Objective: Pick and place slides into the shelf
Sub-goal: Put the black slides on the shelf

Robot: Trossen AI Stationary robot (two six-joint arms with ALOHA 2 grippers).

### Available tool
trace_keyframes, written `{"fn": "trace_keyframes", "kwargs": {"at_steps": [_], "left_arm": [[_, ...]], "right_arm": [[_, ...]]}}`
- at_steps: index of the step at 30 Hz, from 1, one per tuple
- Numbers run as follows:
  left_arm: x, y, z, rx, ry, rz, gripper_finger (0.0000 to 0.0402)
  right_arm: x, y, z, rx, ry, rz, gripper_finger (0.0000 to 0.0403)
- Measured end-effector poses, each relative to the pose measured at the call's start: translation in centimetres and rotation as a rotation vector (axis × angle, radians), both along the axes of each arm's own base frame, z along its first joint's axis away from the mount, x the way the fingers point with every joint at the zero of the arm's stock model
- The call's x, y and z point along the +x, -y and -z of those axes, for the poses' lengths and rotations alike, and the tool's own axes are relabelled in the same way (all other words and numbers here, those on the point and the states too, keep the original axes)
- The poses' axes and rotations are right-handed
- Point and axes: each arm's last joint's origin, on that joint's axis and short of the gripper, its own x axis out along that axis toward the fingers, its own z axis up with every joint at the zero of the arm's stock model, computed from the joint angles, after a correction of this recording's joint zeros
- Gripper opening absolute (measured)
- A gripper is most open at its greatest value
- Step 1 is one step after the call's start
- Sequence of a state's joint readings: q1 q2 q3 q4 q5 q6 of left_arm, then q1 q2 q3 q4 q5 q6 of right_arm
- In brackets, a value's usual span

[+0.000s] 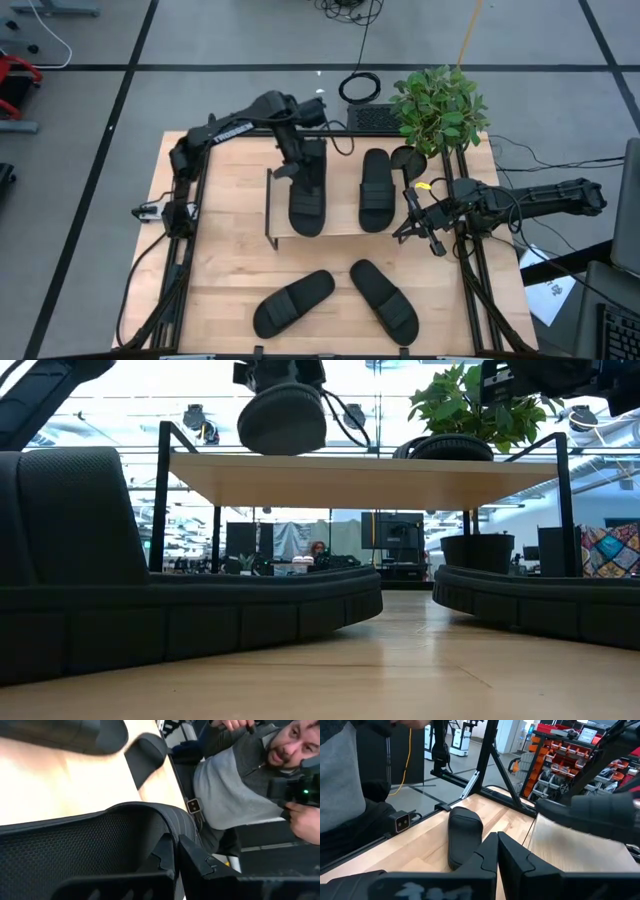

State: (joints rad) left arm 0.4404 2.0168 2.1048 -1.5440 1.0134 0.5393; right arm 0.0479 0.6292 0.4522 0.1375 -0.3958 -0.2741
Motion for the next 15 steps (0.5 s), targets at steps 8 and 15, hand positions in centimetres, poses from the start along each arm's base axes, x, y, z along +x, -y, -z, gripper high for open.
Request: {"fn": "trace_keyframes", "kwargs": {"at_steps": [8, 15], "left_arm": [[0.87, 0.0, 0.8, 0.053, 0.034, 0.029, 0.0], [1.01, -0.23, 0.89, 0.1, 0.026, 0.015, 0.0]], "right_arm": [[0.0, 0.0, -0.01, 0.0, 0.001, 0.0, 0.0], [0.01, 0.0, -0.07, 0.0, 0.007, 0.0, 0.0]]}}
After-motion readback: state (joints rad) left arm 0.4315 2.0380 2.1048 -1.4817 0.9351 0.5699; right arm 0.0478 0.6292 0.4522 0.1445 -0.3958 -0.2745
